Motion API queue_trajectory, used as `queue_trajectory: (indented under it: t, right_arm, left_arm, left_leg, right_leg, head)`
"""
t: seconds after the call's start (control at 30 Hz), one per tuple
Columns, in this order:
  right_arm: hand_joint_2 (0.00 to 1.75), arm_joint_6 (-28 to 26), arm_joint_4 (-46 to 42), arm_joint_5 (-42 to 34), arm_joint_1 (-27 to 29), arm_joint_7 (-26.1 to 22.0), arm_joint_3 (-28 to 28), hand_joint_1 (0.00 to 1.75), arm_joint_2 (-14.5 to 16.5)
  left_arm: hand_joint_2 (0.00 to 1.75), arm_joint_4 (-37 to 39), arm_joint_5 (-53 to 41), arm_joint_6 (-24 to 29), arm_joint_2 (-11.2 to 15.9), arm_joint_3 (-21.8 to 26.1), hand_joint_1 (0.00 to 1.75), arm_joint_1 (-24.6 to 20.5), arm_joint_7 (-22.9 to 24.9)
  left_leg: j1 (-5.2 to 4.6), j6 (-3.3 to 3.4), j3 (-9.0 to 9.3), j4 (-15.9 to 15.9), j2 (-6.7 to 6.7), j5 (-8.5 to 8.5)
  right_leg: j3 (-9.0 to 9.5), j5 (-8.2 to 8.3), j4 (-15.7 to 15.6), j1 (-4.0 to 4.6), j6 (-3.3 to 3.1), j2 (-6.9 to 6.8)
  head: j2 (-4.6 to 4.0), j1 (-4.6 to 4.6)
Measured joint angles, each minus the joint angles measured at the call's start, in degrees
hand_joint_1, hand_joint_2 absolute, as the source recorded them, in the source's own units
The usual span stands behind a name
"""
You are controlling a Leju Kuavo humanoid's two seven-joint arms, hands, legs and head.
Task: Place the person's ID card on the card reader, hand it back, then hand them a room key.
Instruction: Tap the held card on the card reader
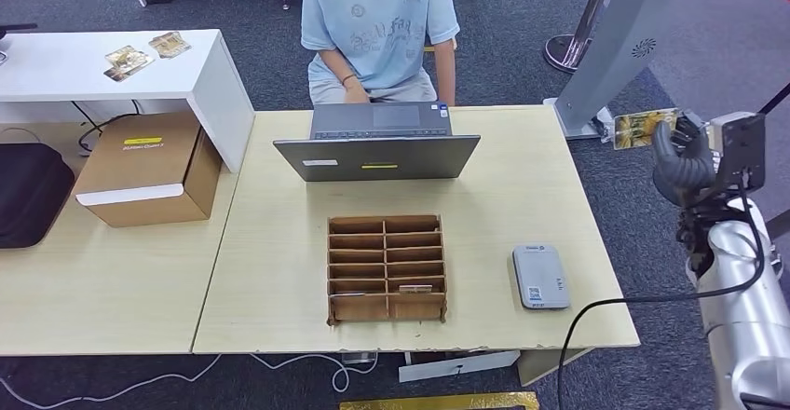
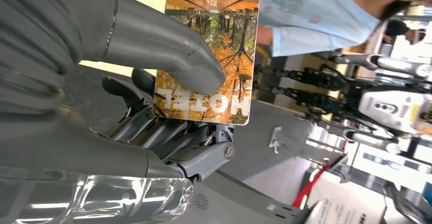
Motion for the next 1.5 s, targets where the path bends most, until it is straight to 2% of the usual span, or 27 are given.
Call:
queue_trajectory:
  t: [0.3,0.73,1.07,1.5]
  right_arm:
    - [1.75,5.24,-0.62,-0.08,6.79,2.74,0.69,1.75,-2.65]
    - [1.75,6.17,-0.32,-1.50,15.21,4.02,2.94,1.75,-3.22]
    - [1.75,6.63,0.40,-2.63,17.20,3.77,6.52,1.75,-2.69]
    - [1.75,7.36,2.44,-3.32,15.79,3.97,12.88,1.75,-2.68]
  left_arm:
    - [0.00,0.00,0.37,-0.01,0.16,0.31,0.00,0.08,-0.03]
    - [0.00,0.01,0.23,0.00,0.30,0.72,0.00,0.10,-0.57]
    - [0.00,0.00,0.14,0.00,0.37,0.72,0.00,0.13,-1.00]
    - [0.00,0.01,0.10,0.00,0.55,0.75,0.00,0.16,-1.02]
  left_leg:
    - [-0.01,0.02,-0.02,-0.01,0.00,-0.01]
    - [-0.01,0.00,-0.02,-0.02,0.01,-0.04]
    - [-0.01,-0.01,-0.02,-0.02,0.02,-0.04]
    - [-0.01,-0.01,-0.02,-0.02,0.02,-0.04]
  right_leg:
    - [0.00,-0.01,-0.01,-0.01,0.02,-0.01]
    - [0.00,-0.02,-0.01,0.00,0.02,0.01]
    - [0.00,-0.02,0.00,-0.01,0.02,0.01]
    - [0.01,-0.02,0.00,-0.01,0.02,0.00]
  head:
    - [0.00,0.01]
    - [0.00,0.00]
    - [0.00,0.01]
    - [0.00,0.00]
